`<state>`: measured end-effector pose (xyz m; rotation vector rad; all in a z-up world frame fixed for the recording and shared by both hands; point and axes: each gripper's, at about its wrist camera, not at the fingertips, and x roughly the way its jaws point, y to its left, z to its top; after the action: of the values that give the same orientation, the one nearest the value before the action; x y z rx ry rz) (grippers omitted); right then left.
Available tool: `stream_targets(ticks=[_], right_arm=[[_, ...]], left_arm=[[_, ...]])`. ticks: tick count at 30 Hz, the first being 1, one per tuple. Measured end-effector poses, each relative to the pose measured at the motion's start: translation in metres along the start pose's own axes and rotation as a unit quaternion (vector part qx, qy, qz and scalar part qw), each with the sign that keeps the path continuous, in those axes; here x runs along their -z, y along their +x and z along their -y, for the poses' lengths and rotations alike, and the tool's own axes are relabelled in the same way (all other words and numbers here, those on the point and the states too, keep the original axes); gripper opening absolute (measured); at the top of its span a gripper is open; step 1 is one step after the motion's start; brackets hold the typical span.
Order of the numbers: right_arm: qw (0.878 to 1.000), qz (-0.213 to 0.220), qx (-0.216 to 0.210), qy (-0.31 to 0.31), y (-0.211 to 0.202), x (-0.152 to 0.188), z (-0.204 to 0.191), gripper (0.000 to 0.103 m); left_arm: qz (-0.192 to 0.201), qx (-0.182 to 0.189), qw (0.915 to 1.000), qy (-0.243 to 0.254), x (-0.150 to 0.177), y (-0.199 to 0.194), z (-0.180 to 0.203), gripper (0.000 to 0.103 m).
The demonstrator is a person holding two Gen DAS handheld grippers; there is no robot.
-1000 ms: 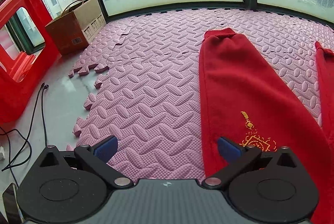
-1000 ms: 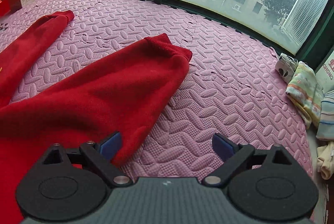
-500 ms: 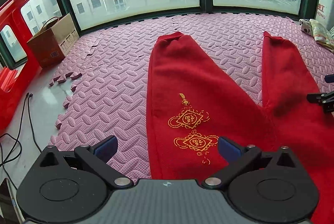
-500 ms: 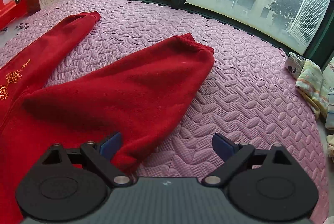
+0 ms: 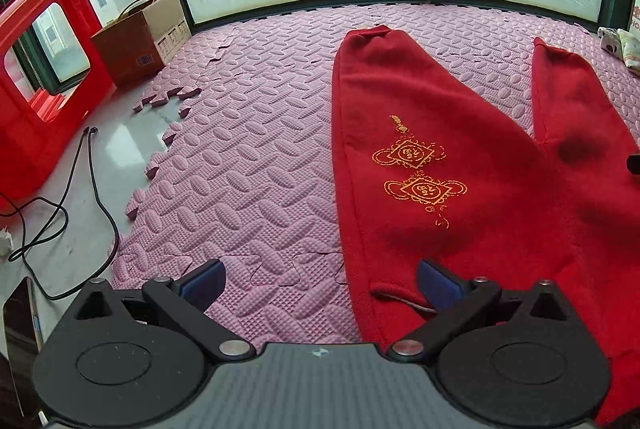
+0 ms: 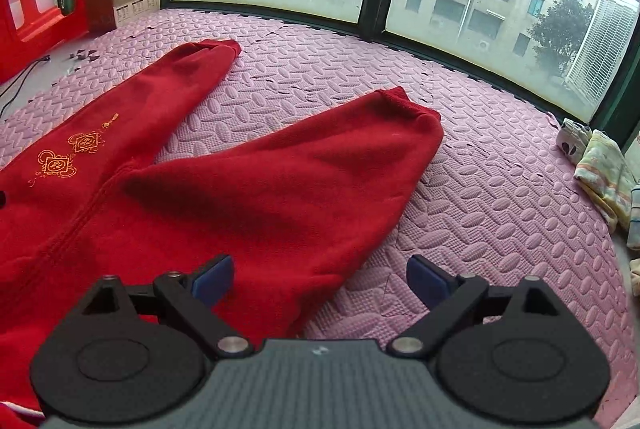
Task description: Fold clothes
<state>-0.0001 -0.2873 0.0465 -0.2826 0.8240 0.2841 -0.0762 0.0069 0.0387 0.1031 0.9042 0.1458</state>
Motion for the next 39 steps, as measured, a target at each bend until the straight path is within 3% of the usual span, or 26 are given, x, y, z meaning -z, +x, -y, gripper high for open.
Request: stream_targets(ticks=[4, 19, 26, 29, 34, 39], right_arm=[[1.000, -0.017, 0.009, -0.010, 0.004, 0.011, -0.006, 0.095], [1.000, 0.005, 0.002, 0.005, -0.032, 0.028, -0.006, 0.095], [1.000, -0.006, -0.010, 0.012, -0.039, 0.041, -0.004, 0.095], [0.999, 0.001, -0.037, 0.020, -0.053, 0.042, -0.006, 0.095], [0.996, 0.002, -0.087, -0.011, -0.071, 0.056, -0.027, 0.096], [0.995, -0.019, -0.091, -0.035, -0.071, 0.074, -0.040, 0.096]], left_arm=[[-0.002, 0.000, 1.0000, -0.007, 0.004, 0.001, -0.004, 0.103], [0.017, -0.002, 0.9999, 0.002, 0.001, -0.020, -0.003, 0.103], [0.038, 0.032, 0.9985, 0.022, -0.008, -0.042, 0.020, 0.103], [0.042, 0.064, 0.9961, 0.044, -0.008, -0.050, 0.040, 0.103], [0.043, 0.100, 0.9910, 0.078, -0.004, -0.055, 0.071, 0.103], [0.045, 0.130, 0.9842, 0.112, 0.001, -0.059, 0.094, 0.103]])
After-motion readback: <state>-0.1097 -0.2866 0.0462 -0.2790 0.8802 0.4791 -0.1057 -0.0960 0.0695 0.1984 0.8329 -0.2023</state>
